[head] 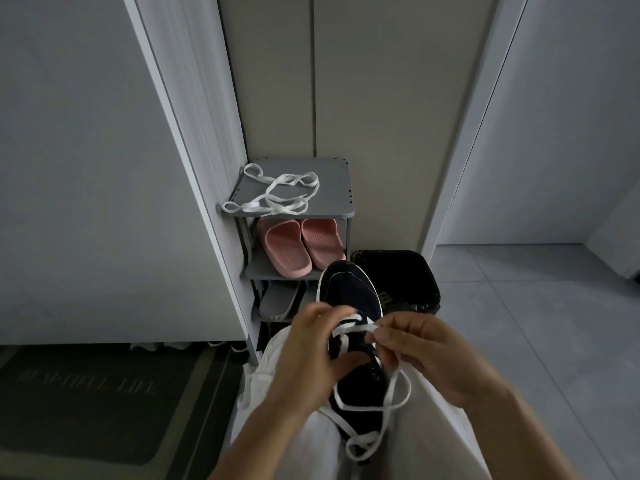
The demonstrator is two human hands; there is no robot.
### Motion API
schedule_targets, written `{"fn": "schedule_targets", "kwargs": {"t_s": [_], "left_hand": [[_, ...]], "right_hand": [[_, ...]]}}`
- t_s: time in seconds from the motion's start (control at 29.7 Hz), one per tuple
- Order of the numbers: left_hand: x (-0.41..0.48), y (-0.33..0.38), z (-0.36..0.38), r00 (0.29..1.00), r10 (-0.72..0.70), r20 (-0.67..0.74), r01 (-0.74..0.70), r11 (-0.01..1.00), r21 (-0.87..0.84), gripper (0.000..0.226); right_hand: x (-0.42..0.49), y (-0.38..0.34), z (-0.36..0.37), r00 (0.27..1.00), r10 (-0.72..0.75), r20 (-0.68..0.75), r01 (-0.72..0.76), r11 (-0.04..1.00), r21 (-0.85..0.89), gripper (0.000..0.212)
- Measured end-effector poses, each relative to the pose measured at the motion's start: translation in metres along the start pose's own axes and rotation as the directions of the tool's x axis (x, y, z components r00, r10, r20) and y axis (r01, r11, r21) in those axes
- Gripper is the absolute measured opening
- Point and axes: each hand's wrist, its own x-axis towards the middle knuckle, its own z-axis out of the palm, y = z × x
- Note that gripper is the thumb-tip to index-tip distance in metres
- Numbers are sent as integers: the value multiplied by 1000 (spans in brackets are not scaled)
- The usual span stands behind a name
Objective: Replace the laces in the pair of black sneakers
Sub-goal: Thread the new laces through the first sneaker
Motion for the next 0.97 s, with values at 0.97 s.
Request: {"fn": "schedule_targets", "kwargs": {"t_s": [0.97], "left_hand": [[40,40,-15,974,-181,133,225,790,-570,8]], "right_hand": [[21,-17,-35,751,-176,-637,0,964,-266,26]]}}
